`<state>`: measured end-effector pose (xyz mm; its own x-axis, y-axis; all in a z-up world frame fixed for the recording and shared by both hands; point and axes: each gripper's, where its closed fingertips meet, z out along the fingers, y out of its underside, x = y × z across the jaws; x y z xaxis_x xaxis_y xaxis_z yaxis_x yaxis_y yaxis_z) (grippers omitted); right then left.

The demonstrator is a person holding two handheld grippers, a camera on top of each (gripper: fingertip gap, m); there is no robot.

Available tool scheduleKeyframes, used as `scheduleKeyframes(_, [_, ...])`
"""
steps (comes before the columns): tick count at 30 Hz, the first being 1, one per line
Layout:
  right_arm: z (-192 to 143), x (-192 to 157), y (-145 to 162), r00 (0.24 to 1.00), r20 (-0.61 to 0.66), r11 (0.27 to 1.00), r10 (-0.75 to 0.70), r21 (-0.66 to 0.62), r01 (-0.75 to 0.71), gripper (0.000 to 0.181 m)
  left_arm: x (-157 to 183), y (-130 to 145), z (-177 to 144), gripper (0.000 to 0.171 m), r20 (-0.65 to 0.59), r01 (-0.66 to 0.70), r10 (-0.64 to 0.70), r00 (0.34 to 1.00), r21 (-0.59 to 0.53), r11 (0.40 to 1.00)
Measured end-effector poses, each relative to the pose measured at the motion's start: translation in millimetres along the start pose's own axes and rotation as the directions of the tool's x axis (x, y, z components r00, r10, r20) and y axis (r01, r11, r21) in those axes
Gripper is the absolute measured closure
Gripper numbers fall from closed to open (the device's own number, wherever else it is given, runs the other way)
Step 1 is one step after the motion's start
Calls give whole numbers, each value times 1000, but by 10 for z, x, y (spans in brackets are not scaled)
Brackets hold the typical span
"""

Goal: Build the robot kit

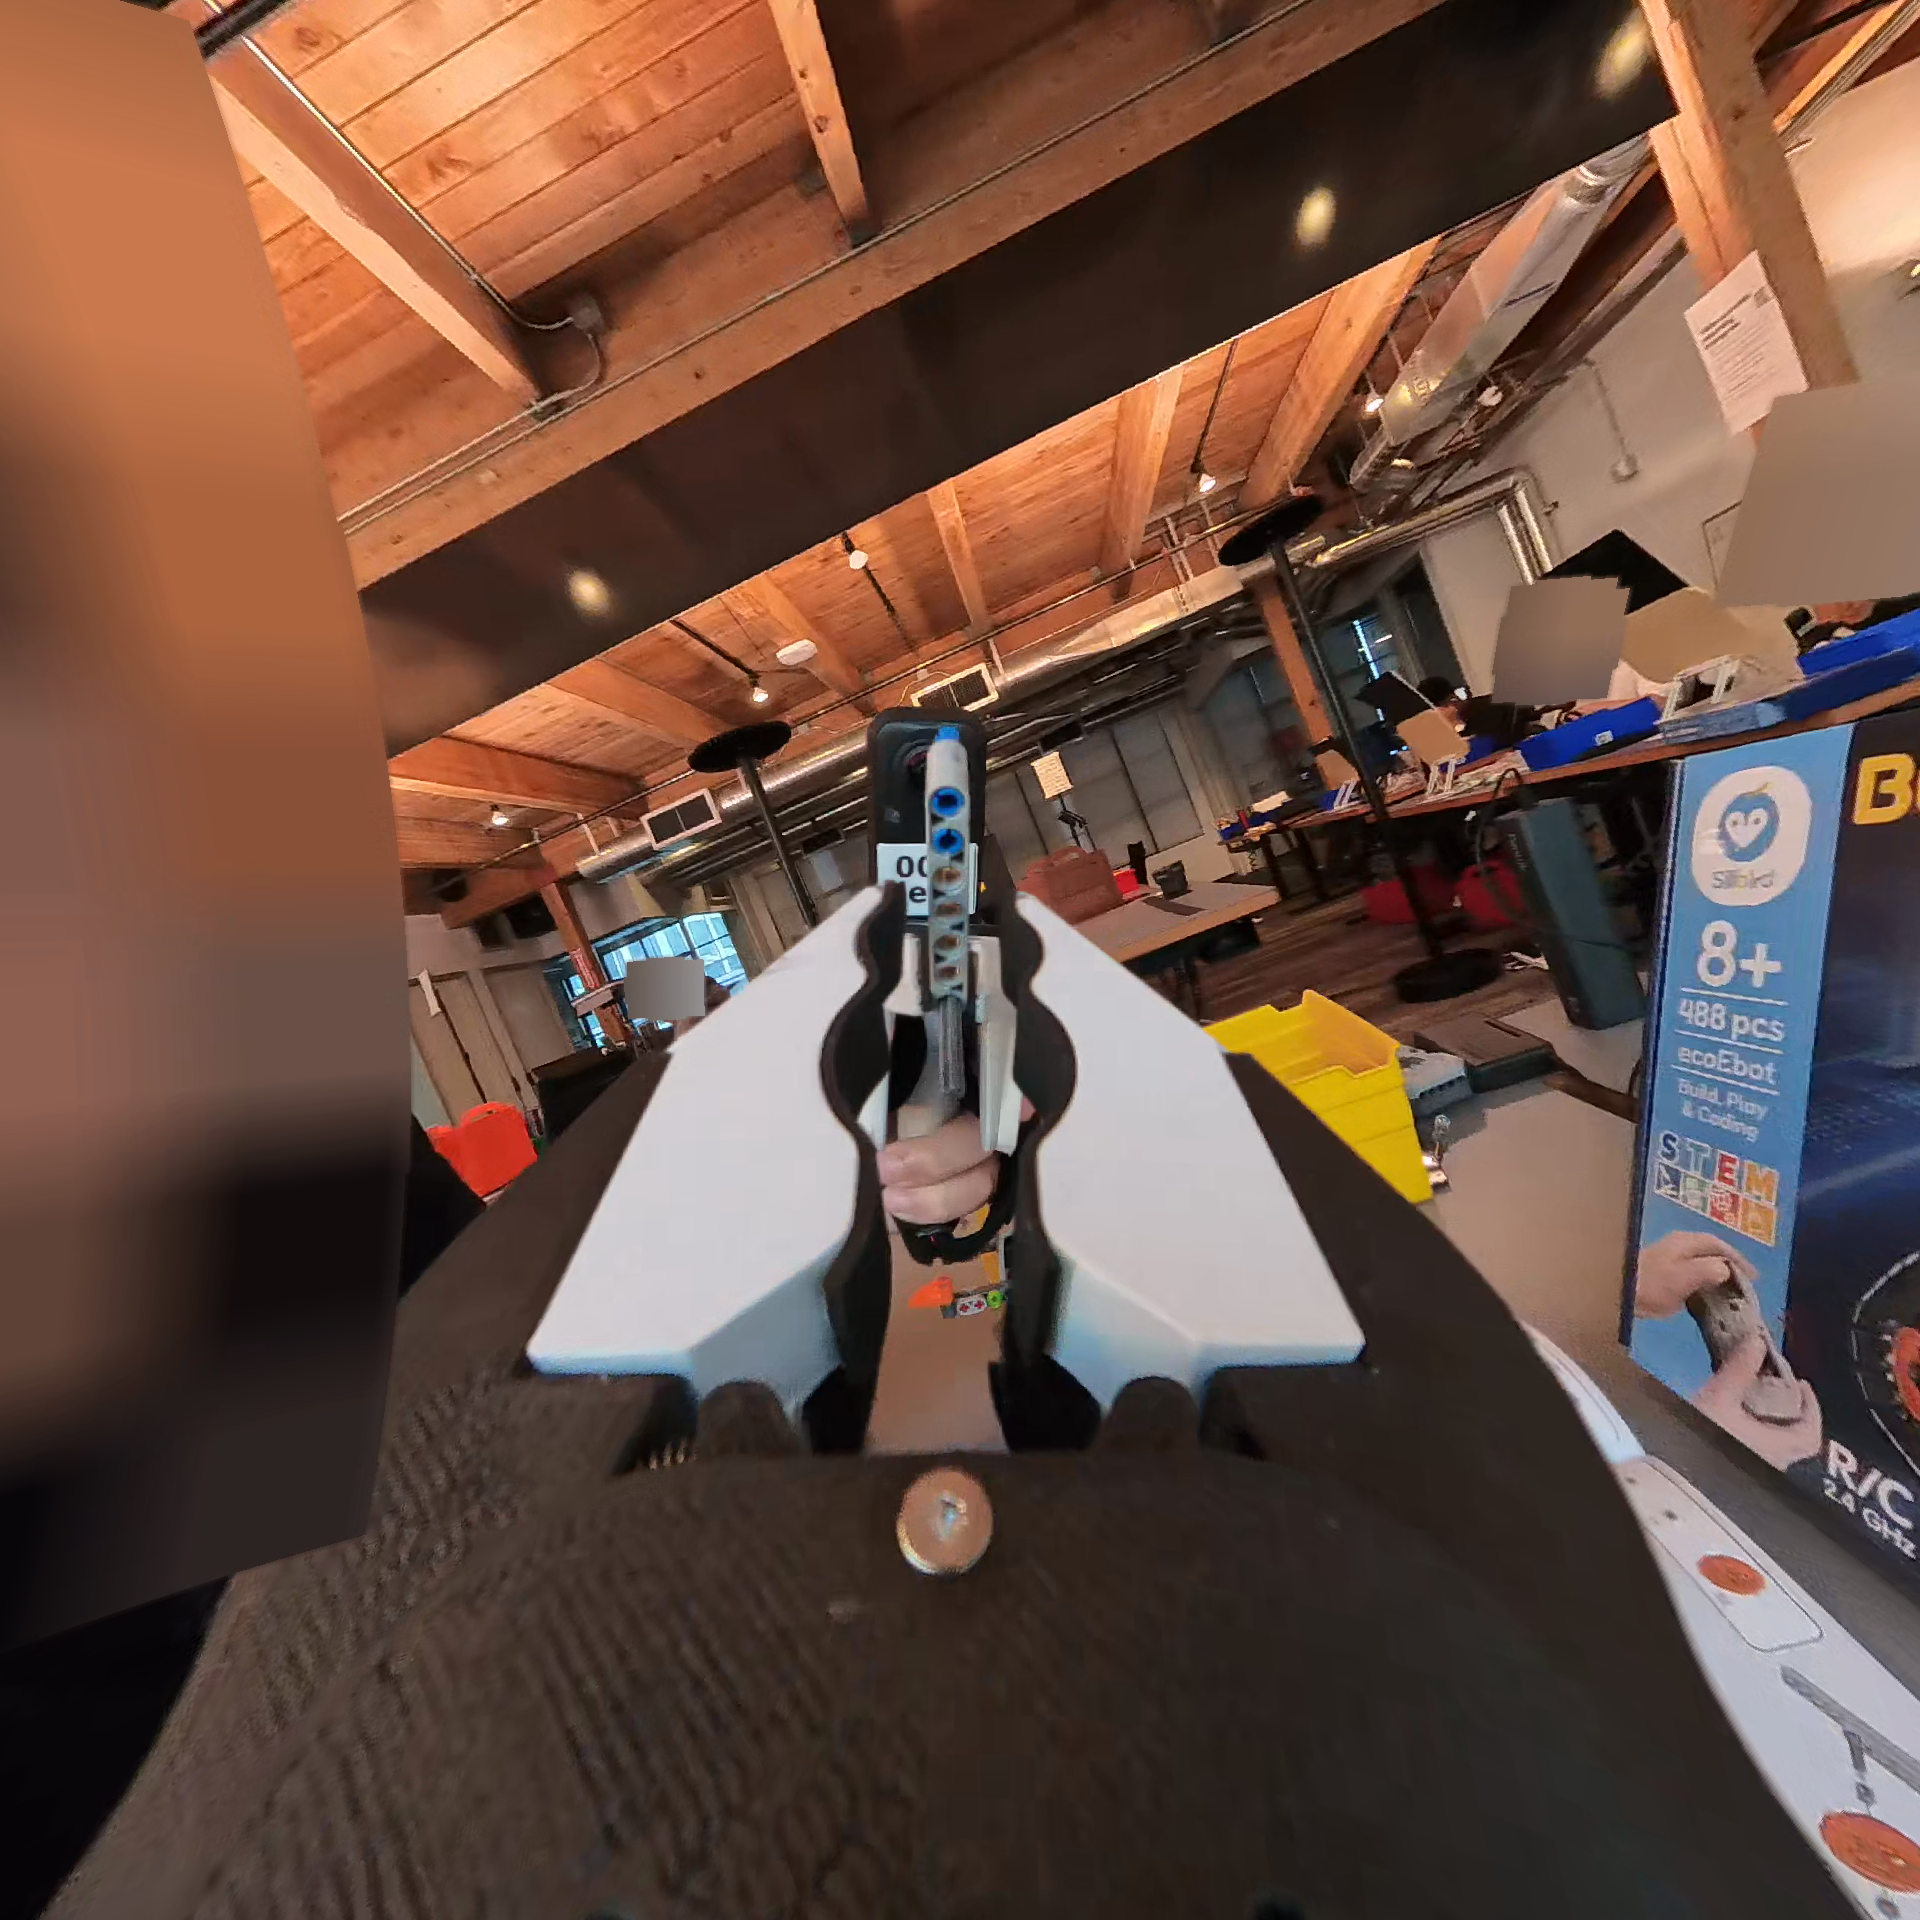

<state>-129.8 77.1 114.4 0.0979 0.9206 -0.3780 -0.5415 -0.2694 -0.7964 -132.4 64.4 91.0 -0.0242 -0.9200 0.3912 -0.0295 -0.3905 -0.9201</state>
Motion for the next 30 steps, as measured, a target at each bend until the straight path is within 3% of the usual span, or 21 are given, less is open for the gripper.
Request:
scheduleKeyframes(4, [-4,-9,4,1000,12,1000,14,3,-14,177,0,26,22,167,-3,5,-5,1000,-12,1000])
scheduleKeyframes(9, [-21,4,22,999,15,999,29,-28,-29,177,12,42,17,166,-10,28,-28,1000,-32,999])
scheduleKeyframes(11, [-35,17,8,997,25,996,79,-37,-78,177,51,19,-54,152,-12,55,-56,998,-54,997])
scheduleKeyframes(15, [-115,27,-96,993,32,993,114,-37,-113,177,136,-19,-263,150,111,-20,34,993,-127,992])
scheduleKeyframes(18, [-177,-40,-214,988,66,990,143,-25,-141,177,182,119,-383,147,240,-85,150,959,-259,962])
scheduleKeyframes(21, [-242,-85,-312,991,56,992,121,-28,-119,177,160,498,-504,148,354,-76,211,911,-358,931])
scheduleKeyframes(24, [-288,-130,-385,996,37,996,76,-40,-75,177,36,1282,-722,156,463,85,166,871,-473,877])
scheduleKeyframes(27, [-287,-112,-385,998,12,997,63,-55,-62,177,113,1933,-805,149,502,215,99,859,-530,820])
scheduleKeyframes(30, [-234,-116,-323,997,13,994,80,-76,-79,177,99,2286,-847,140,563,271,136,815,-577,770])
